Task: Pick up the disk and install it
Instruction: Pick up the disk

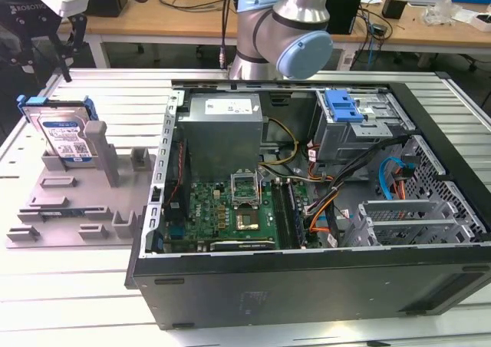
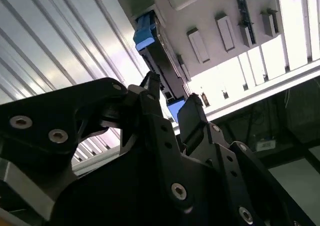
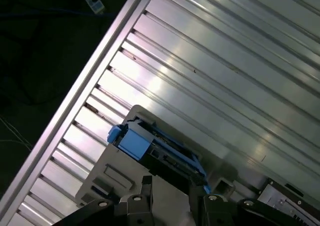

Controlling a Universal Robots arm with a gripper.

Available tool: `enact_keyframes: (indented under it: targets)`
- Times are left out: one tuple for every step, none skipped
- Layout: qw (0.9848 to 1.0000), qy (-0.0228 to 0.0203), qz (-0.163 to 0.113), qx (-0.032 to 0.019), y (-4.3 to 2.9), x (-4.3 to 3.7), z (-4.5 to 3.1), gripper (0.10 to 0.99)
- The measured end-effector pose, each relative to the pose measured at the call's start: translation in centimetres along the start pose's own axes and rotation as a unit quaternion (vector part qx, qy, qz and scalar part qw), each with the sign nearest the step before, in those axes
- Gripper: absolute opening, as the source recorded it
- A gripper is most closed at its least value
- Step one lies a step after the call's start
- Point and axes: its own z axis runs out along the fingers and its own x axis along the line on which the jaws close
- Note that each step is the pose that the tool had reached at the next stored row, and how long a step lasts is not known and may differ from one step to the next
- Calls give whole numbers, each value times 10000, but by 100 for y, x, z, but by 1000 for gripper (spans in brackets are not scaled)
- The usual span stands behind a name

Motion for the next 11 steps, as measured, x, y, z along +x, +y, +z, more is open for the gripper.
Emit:
enact_keyframes:
  targets:
    - [10000, 1, -42, 9, 1, -1, 0, 424]
    - [9999, 3, -112, 24, 3, -3, 1, 439]
    - [9999, 5, -161, 35, 5, -4, 2, 439]
    - [9998, 6, -203, 43, 7, -5, 2, 439]
    - [9997, 6, -251, 52, 9, -6, 3, 498]
    - [9995, 5, -302, 61, 9, -6, 3, 498]
    - [9993, 3, -369, 73, 10, -8, 3, 498]
    - [9989, 0, -462, 82, 11, -8, 4, 498]
    - [9983, -1, -576, 91, 11, -8, 4, 498]
    - [9978, -1, -656, 96, 11, -9, 4, 498]
    - [9972, -1, -740, 102, 11, -9, 4, 498]
